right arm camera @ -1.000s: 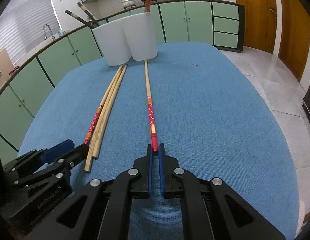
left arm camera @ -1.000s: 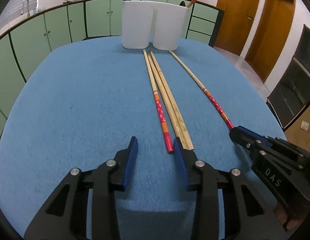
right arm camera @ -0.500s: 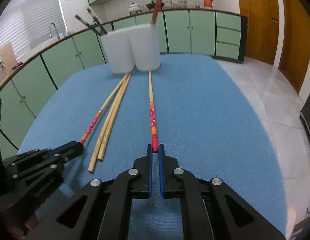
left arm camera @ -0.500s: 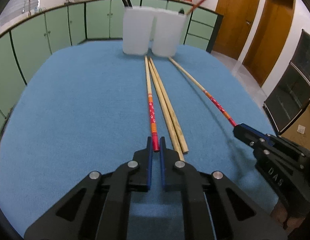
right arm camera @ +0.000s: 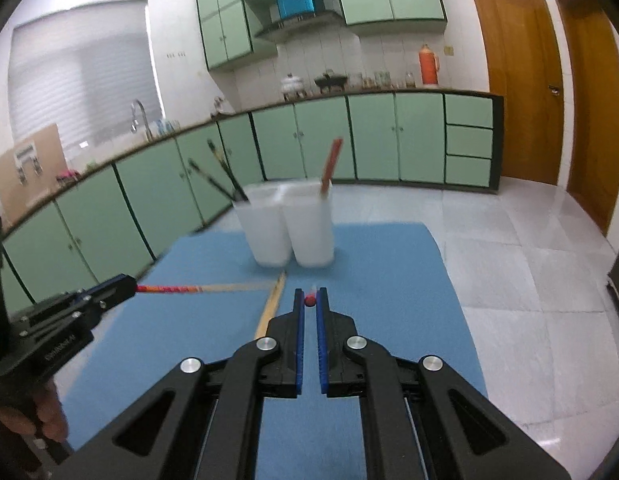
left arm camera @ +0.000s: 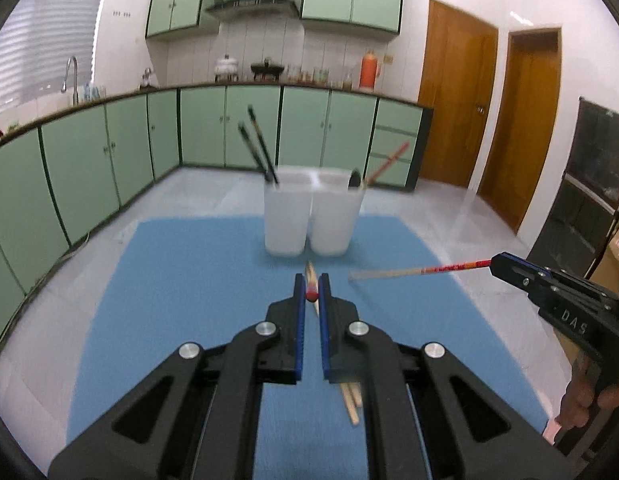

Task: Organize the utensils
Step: 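Lift both chopsticks and carry them above the white holder, then lower both chopsticks into the holder and open both tools, then move both tools back toward the last wooden chopsticks on the mat, then close the right tool on one wooden chopstick while the left tool approaches the other, then close the left tool on the other wooden chopstick while the right tool holds its own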

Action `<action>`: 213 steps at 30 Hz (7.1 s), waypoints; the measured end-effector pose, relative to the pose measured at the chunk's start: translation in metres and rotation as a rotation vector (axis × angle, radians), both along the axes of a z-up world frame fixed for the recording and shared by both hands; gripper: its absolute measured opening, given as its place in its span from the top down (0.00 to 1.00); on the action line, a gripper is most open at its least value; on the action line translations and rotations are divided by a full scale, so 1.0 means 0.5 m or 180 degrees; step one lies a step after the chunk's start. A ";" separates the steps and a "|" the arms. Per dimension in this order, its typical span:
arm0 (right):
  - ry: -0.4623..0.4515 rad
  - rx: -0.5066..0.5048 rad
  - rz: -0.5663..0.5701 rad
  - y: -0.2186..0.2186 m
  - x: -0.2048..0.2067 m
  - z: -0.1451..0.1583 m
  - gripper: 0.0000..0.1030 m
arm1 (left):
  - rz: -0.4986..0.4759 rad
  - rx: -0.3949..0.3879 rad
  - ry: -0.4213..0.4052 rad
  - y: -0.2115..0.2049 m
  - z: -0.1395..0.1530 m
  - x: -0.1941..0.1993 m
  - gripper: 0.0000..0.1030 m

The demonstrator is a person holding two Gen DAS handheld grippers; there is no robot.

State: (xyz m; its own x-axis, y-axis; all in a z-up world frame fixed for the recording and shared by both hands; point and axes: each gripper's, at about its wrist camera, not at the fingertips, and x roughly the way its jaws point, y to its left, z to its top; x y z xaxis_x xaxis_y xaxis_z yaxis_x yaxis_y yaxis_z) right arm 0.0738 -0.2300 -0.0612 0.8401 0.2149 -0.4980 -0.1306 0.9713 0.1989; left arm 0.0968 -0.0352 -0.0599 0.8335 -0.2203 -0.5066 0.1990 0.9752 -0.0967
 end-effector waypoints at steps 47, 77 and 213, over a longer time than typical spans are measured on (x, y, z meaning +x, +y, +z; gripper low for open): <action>-0.0934 0.0058 0.0144 0.003 0.301 0.349 0.95 | 0.0152 -0.0210 -0.1229 -0.031 0.310 0.273 0.95; -0.0293 -0.0004 0.0303 0.011 0.394 0.148 0.89 | 0.0084 -0.0021 -0.0449 -0.021 0.106 0.406 0.66; 0.0838 0.0245 -0.0367 -0.012 -0.046 -0.242 0.94 | -0.0062 0.0303 0.1077 -0.093 -0.279 0.010 0.67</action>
